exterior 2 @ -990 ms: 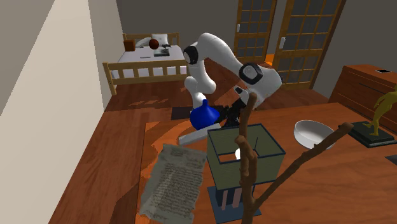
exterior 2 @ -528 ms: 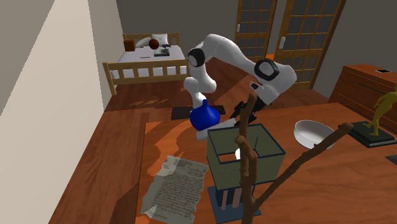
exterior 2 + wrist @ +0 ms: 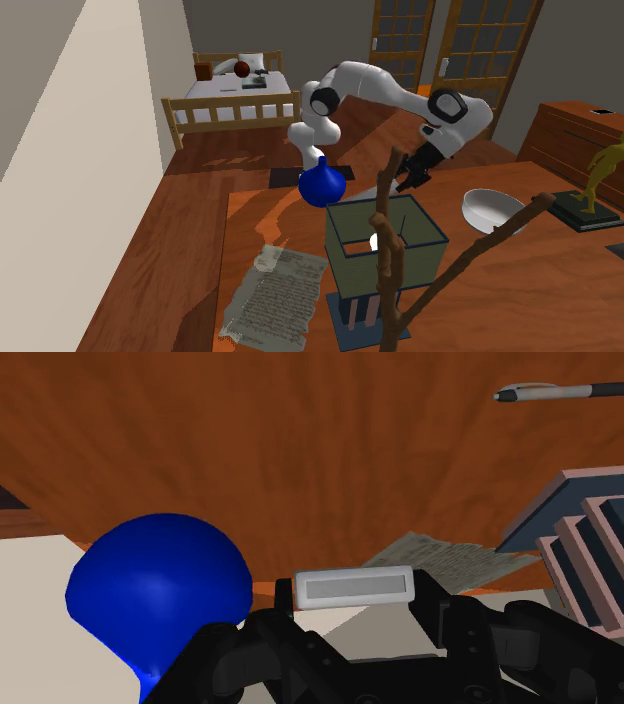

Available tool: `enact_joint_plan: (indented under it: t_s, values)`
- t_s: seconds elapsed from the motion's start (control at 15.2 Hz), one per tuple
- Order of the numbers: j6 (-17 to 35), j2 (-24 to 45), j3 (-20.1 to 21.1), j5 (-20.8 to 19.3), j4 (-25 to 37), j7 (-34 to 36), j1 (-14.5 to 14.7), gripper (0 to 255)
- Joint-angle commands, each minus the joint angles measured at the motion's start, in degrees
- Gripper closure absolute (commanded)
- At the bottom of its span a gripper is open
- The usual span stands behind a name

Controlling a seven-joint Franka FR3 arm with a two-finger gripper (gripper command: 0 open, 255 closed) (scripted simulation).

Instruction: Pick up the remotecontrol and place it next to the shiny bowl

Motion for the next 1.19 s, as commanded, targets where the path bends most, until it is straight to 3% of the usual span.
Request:
enact_joint_plan:
  t_s: [0.0, 0.53, 0.66, 0.73, 1.12]
  values:
    - [-2.99, 2.15, -0.65, -0.27, 3.33, 1.89, 4.7, 255]
    - [-13.4, 12.48, -4.93, -3.7, 21.16, 6.43, 24.84, 255]
    - [-16.07, 15.65, -6.53, -5.45, 27.7, 6.3, 30.83, 255]
    - [-18.12, 18.32, -8.01, -7.23, 33.59, 5.52, 35.77, 255]
    - [-14.6, 18.36, -6.9, -5.08, 27.42, 9.48, 32.49, 255]
